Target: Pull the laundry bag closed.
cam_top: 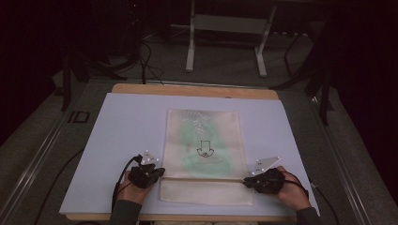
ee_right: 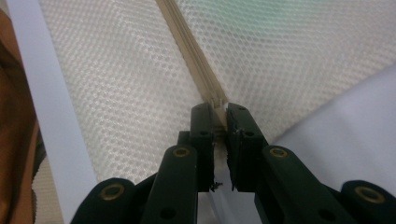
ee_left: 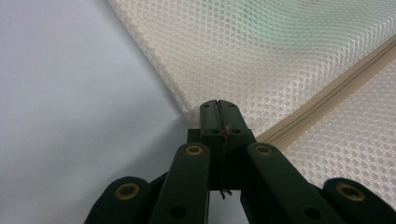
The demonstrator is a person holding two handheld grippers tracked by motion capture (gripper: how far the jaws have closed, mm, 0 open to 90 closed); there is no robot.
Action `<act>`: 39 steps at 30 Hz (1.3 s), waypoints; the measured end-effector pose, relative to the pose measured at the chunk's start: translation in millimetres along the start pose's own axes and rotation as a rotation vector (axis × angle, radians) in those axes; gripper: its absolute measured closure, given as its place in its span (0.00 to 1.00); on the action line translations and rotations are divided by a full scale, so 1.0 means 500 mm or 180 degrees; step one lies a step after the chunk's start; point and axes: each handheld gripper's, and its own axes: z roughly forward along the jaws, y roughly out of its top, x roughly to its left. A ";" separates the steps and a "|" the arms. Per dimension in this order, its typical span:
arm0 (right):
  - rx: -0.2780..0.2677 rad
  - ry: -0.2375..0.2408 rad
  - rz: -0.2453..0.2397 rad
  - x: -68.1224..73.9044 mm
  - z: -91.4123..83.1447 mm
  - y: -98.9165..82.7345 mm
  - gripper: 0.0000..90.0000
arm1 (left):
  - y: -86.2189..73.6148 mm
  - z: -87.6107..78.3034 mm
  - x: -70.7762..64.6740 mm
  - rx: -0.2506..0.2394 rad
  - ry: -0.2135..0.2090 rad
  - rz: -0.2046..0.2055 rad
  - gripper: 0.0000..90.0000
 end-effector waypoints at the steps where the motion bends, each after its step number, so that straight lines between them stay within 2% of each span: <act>1: -0.0021 0.0006 0.0006 -0.002 -0.001 -0.002 0.91 | 0.000 0.000 0.000 0.0000 0.0000 0.0001 1.00; 4: -0.0065 0.0015 0.0031 -0.006 -0.004 -0.006 0.91 | 0.000 0.000 -0.001 0.0003 0.0005 0.0000 1.00; 14: -0.0062 0.0006 0.0046 -0.005 -0.002 -0.007 0.91 | -0.002 -0.001 0.000 -0.0022 -0.0006 0.0000 1.00; 16: -0.0118 0.0027 0.0073 -0.007 -0.002 -0.010 0.91 | -0.002 -0.001 -0.001 -0.0019 0.0009 0.0036 1.00; 19: -0.0222 0.0081 0.0120 -0.009 0.000 -0.016 0.89 | -0.002 -0.001 -0.002 -0.0038 0.0014 0.0024 0.99; 21: -0.0238 0.0104 0.0137 -0.011 0.001 -0.018 0.86 | -0.003 -0.002 -0.002 -0.0048 0.0009 0.0021 0.99; 25: -0.0288 0.0054 0.0206 -0.013 -0.003 -0.016 0.71 | -0.004 -0.002 0.002 -0.0066 -0.0017 0.0026 0.99; 28: -0.0309 0.0037 0.0228 -0.014 -0.003 -0.019 0.66 | -0.005 -0.003 0.004 -0.0075 -0.0035 0.0005 0.98; 33: -0.0342 -0.0003 0.0259 -0.018 -0.007 -0.022 0.61 | -0.006 -0.004 0.005 -0.0094 -0.0018 0.0017 0.97; 39: -0.0447 -0.0093 0.0376 -0.028 -0.020 -0.029 0.58 | -0.006 -0.007 0.008 -0.0102 0.0036 0.0007 0.97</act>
